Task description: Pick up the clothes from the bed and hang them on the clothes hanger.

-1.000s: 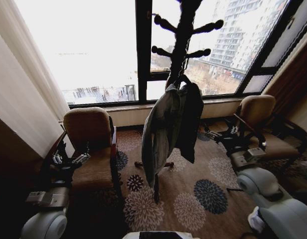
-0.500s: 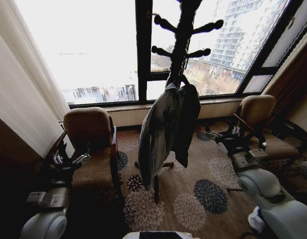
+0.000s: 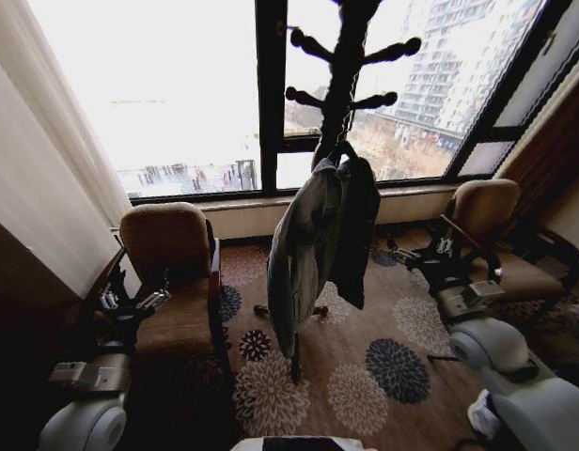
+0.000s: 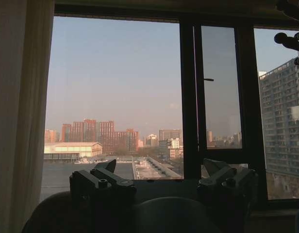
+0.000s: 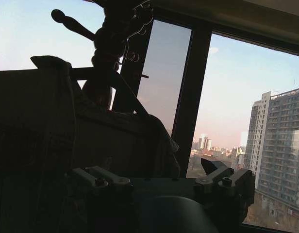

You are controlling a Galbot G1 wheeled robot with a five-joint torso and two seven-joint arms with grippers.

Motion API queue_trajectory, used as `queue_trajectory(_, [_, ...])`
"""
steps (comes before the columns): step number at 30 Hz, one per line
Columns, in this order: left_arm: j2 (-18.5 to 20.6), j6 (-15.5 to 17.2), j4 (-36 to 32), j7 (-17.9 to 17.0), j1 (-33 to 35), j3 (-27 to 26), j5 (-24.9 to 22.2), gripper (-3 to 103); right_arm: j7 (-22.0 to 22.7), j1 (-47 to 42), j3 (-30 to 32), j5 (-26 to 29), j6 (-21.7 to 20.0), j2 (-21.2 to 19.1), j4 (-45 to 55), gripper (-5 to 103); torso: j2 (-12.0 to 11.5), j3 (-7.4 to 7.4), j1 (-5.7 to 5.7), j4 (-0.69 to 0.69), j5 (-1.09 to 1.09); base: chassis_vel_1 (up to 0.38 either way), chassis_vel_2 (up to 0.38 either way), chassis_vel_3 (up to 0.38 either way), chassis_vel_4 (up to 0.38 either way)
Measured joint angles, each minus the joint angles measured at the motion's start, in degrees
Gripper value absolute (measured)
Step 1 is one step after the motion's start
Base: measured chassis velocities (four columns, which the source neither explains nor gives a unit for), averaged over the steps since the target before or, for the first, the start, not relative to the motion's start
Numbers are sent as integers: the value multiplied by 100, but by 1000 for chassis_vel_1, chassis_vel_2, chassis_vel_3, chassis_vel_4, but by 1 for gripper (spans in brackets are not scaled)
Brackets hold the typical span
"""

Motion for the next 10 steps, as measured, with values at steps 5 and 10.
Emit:
queue_trajectory(5, [0, -1, 0, 0, 0, 0, 0, 100, 1, 1, -2, 2, -1, -1, -1, 100, 0, 0, 0, 0, 0, 0, 0, 0, 0])
queue_trajectory(10, [0, -1, 0, 0, 0, 0, 0, 100, 2, 2, -4, 5, -1, -3, -2, 100, 0, 0, 0, 0, 0, 0, 0, 0, 0])
